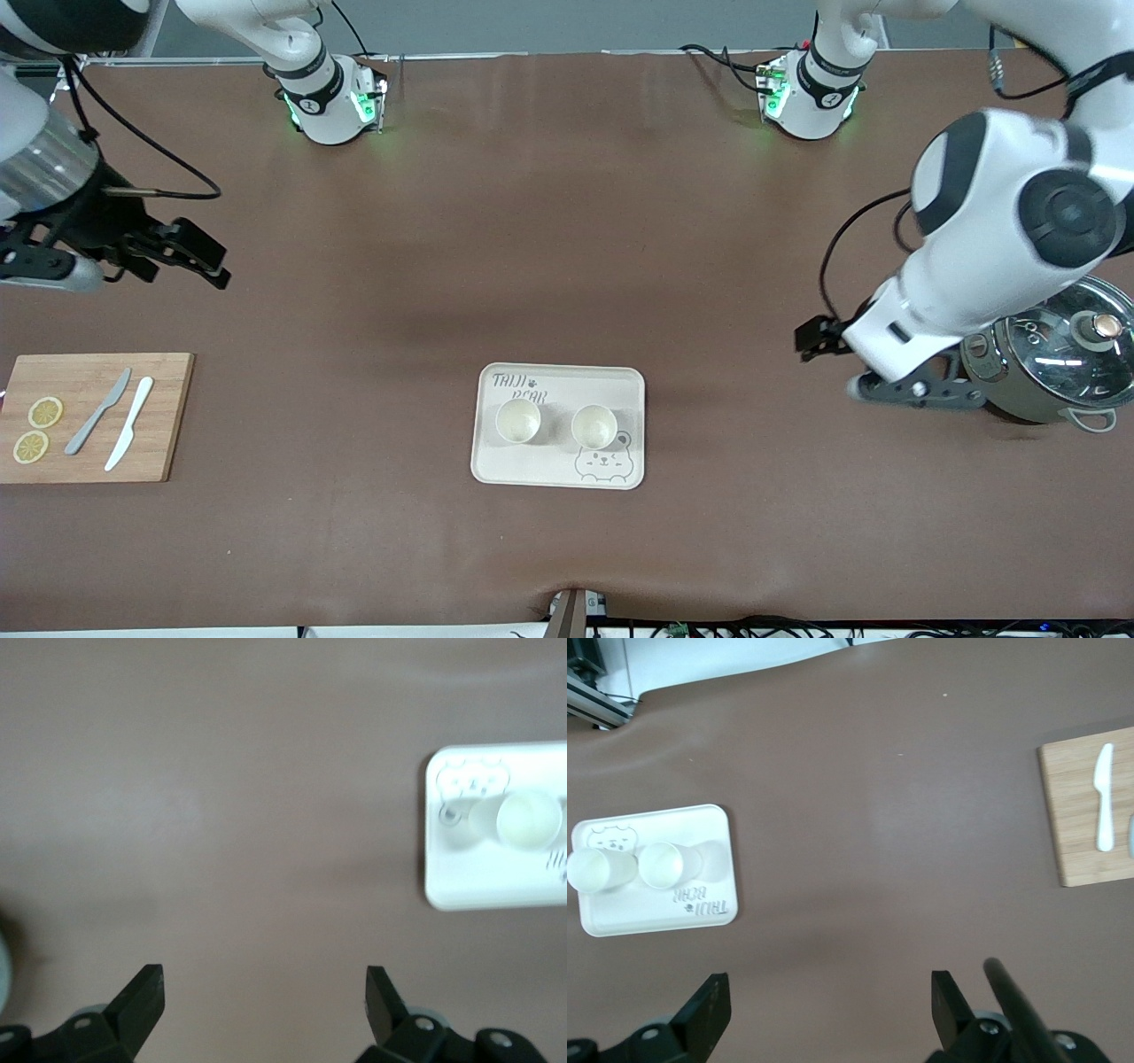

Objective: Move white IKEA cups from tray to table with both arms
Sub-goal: 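Lower the left gripper over the white cup nearest it on the tray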

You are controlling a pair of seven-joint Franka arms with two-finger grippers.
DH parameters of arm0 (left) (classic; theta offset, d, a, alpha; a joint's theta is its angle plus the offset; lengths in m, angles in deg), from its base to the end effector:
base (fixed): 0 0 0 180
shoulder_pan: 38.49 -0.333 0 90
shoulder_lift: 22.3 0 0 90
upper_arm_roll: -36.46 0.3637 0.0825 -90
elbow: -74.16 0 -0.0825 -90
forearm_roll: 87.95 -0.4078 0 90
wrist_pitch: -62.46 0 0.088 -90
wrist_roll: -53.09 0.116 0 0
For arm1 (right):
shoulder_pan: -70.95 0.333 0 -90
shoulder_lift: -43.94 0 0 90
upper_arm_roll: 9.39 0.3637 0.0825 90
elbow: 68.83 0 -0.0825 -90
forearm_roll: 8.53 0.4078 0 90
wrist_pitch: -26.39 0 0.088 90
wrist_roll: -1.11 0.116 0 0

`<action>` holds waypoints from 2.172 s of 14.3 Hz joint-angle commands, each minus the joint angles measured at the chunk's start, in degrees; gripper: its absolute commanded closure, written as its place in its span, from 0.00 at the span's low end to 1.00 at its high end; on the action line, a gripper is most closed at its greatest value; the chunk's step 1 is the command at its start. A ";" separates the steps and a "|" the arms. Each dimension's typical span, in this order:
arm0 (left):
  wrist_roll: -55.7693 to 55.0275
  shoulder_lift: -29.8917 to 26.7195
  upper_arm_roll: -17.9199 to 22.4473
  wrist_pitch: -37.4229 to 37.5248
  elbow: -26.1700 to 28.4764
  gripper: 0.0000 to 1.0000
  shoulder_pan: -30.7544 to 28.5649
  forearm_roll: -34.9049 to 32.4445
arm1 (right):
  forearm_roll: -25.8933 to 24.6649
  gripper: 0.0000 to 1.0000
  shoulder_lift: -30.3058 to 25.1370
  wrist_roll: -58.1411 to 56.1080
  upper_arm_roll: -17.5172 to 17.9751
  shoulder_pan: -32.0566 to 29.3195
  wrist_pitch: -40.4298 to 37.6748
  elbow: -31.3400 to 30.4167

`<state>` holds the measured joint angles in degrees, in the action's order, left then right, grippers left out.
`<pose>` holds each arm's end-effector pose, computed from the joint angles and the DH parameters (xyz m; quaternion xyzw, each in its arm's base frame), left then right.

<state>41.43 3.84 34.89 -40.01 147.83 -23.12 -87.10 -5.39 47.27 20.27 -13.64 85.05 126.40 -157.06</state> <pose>0.7121 -0.2138 0.5233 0.9987 -0.0431 0.0193 0.0186 0.6071 0.1124 0.6611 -0.9935 0.0834 -0.0651 0.0428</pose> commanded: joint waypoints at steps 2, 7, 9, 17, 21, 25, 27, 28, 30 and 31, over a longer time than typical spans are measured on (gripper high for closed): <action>-5.55 10.39 0.68 -2.37 -10.72 0.00 3.69 0.12 | 0.38 0.00 1.68 4.74 -0.59 3.39 1.41 1.66; -8.73 17.53 4.46 -7.46 -16.46 0.00 9.76 0.38 | 0.30 0.00 1.95 5.27 -0.59 3.66 1.50 1.57; -9.25 19.55 4.29 -10.71 -16.55 0.00 10.29 0.64 | 0.30 0.00 1.86 5.27 -0.59 3.66 1.50 1.57; -11.54 26.76 3.67 -17.13 -18.03 0.00 14.07 1.08 | 0.21 0.00 2.30 5.18 -0.59 3.66 1.33 1.57; -11.81 28.70 3.76 -17.58 -19.01 0.00 15.82 3.63 | 0.03 0.00 2.30 5.09 -0.59 4.54 1.33 1.57; -13.83 30.28 4.28 -19.25 -19.10 0.00 17.94 3.63 | 0.21 0.00 2.74 4.92 -0.59 4.71 1.07 1.48; -14.09 30.46 4.37 -19.51 -19.01 0.00 18.46 3.63 | -0.14 0.00 2.83 5.27 -0.68 4.98 0.54 1.22; -14.18 30.55 4.37 -19.78 -19.01 0.00 18.55 3.63 | -0.14 0.00 2.83 5.18 -0.68 4.72 0.54 1.05; -14.36 31.25 4.37 -20.83 -19.01 0.00 18.73 3.63 | -0.23 0.00 2.83 4.65 -0.68 4.54 1.32 1.48; -14.36 31.51 4.46 -21.88 -19.01 0.00 19.08 3.55 | -0.32 0.00 2.83 4.57 -0.68 4.71 1.33 1.48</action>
<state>27.85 33.53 38.17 -60.54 131.10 -5.11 -84.35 -5.43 49.87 24.60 -13.91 89.19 127.92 -156.66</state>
